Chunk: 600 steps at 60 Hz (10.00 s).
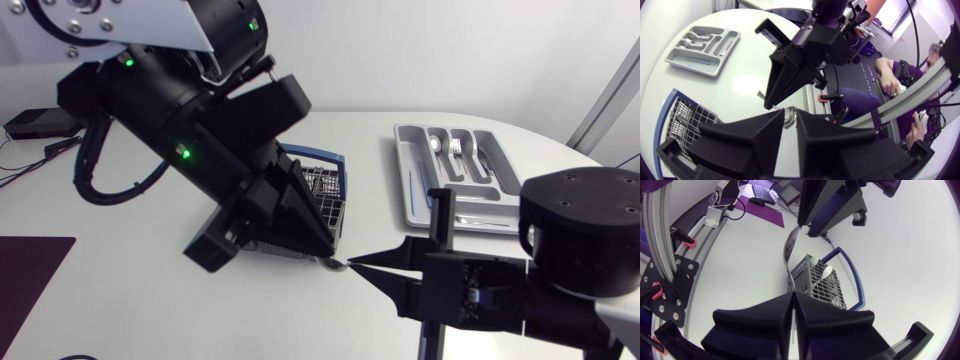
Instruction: Unload the cutlery basket into the drawer organizer.
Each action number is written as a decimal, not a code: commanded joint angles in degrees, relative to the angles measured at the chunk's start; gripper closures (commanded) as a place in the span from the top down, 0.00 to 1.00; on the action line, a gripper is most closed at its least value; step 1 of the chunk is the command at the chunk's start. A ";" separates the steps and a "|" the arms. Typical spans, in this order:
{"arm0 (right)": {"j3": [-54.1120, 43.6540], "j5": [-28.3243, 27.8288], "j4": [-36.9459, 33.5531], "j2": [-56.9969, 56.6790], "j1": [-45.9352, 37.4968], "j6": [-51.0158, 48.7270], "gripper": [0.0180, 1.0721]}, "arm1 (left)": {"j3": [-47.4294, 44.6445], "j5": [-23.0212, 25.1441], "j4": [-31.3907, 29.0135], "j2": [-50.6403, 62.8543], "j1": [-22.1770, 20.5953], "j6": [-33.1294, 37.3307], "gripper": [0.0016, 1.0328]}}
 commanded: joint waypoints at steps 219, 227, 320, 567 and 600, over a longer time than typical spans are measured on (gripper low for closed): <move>1.22 -27.76 -5.15 7.72 -64.59 -31.92 0.86 | -21.78 -34.33 31.03 2.61 18.59 -6.04 0.38; 1.22 -27.68 -5.15 7.19 -64.41 -31.57 0.86 | -21.87 -32.22 31.56 2.70 19.03 -5.51 0.16; 20.12 -38.14 -38.64 5.43 -44.29 -20.76 0.85 | -14.40 -13.67 5.55 -22.26 6.81 8.82 0.13; 19.24 -28.38 -27.12 31.89 -54.92 -39.83 0.05 | -14.40 -10.42 20.22 -4.24 12.53 4.77 0.86; 6.49 -10.45 19.28 46.57 -65.03 -46.95 0.06 | -15.45 -17.72 21.72 -1.96 18.77 -7.44 0.86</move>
